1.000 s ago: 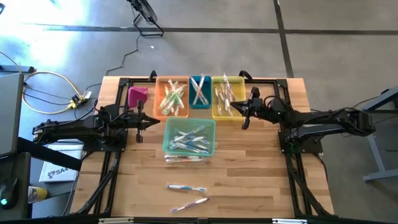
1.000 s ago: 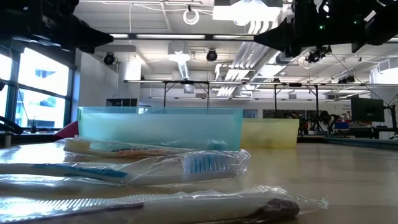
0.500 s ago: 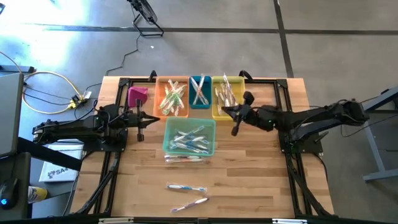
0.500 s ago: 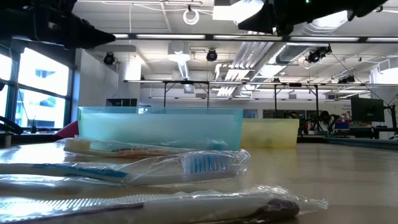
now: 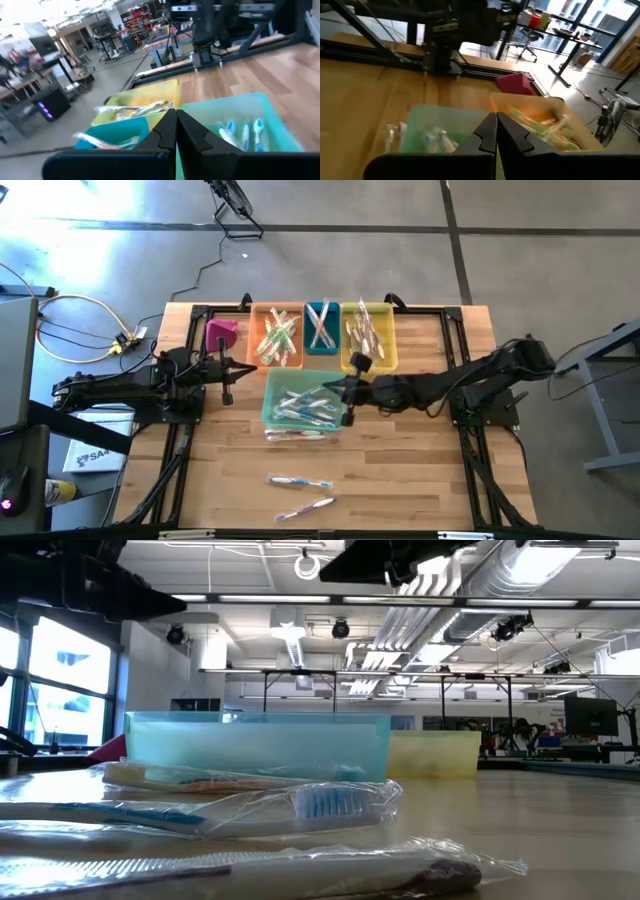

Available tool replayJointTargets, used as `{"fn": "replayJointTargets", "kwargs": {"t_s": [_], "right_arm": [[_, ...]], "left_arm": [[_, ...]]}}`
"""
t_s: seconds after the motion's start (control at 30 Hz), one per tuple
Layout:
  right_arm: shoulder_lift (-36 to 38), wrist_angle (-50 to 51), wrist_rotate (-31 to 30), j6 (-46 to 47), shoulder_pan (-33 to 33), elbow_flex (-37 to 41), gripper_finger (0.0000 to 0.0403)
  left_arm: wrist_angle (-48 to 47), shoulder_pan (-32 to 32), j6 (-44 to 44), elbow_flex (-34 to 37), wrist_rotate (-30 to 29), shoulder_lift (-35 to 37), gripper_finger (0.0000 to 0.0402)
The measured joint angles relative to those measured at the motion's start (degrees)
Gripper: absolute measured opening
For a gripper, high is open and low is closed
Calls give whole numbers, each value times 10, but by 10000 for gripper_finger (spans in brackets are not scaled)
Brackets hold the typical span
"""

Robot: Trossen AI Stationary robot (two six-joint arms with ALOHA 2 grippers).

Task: Pick & Place Toothbrushes
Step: Put the orange toothbrush into the blue bin

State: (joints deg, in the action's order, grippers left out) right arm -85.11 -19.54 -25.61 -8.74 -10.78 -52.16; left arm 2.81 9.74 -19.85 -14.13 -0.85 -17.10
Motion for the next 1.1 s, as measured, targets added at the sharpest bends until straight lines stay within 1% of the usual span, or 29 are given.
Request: {"fn": "replayJointTargets", "kwargs": {"t_s": [0.07, 0.1, 0.2, 0.27, 0.37, 0.67, 0.9, 1.1], "right_arm": [[-22, 11, -1, 1, -10, -27, 2], [-33, 26, -13, 3, -16, -42, 2], [-66, 96, -74, 29, -33, -94, 2], [-88, 150, -102, 48, -43, -127, 2], [-119, 197, -106, 78, -54, -170, 2], [-188, 243, -82, 140, -89, -253, 2], [-237, 278, -19, 224, -103, -288, 2], [-303, 316, 42, 280, -106, -339, 2]], "left_arm": [[-3, 0, 35, 0, 4, 0, 0], [-4, 0, 53, 0, 4, 0, 0], [-12, 0, 91, -1, 5, 0, 0], [-20, 0, 105, -1, 5, 0, 0], [-30, 0, 127, -1, 5, 0, 0], [-34, 0, 187, -1, 6, 0, 0], [-34, 0, 205, -1, 7, 0, 0], [-34, 0, 206, -1, 7, 0, 0]]}}
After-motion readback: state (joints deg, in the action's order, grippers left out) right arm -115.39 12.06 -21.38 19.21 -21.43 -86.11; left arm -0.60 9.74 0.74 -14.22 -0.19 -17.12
